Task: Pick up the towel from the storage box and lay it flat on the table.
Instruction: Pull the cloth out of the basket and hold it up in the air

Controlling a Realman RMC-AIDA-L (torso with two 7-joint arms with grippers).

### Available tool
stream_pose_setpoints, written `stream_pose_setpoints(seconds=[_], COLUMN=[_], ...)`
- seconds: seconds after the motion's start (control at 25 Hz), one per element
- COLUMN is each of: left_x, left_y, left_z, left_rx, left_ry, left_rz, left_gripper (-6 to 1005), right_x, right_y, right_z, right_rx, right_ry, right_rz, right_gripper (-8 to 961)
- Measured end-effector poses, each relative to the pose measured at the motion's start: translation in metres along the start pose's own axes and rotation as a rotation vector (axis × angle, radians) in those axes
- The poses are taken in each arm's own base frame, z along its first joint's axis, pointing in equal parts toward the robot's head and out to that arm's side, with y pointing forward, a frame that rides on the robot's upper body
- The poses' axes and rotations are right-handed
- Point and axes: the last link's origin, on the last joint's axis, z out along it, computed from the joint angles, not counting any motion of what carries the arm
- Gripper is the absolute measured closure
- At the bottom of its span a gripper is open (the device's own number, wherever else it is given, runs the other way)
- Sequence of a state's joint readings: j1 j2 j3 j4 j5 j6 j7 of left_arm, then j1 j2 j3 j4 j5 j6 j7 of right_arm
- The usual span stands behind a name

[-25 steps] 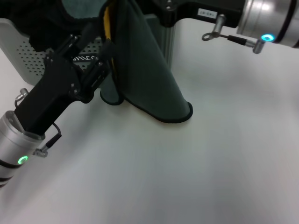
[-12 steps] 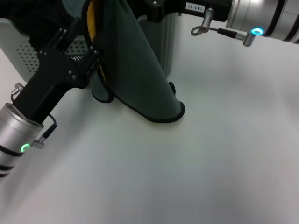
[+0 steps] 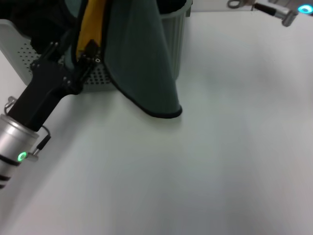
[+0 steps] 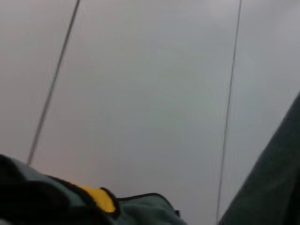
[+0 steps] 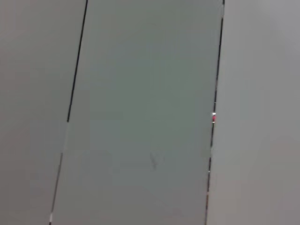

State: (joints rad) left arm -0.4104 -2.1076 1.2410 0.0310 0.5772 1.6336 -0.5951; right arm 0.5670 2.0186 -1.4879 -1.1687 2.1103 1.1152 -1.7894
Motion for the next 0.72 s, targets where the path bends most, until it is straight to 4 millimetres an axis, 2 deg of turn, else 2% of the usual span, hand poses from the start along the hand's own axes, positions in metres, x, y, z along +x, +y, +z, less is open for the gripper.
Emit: stream_pose_setpoints(seconds=[0.24,0.72], left_x=[0.001,-0.003], left_y=[-0.004,-0.002], left_z=[-0.011,-0.013], left_rx=[0.048,0.037], left_ry=[0.01,-0.012], left_rz=[-0.002,-0.006], left_gripper=[372,381], right_x=[-0.005,-0.006], right_y=[-0.003,-0.006], right_z=[-0.012,-0.014], right_rx=[0.033,0.051], right_ry=[-0.014,-0.018], right_rz=[-0.014,-0.015], right_gripper=[941,941])
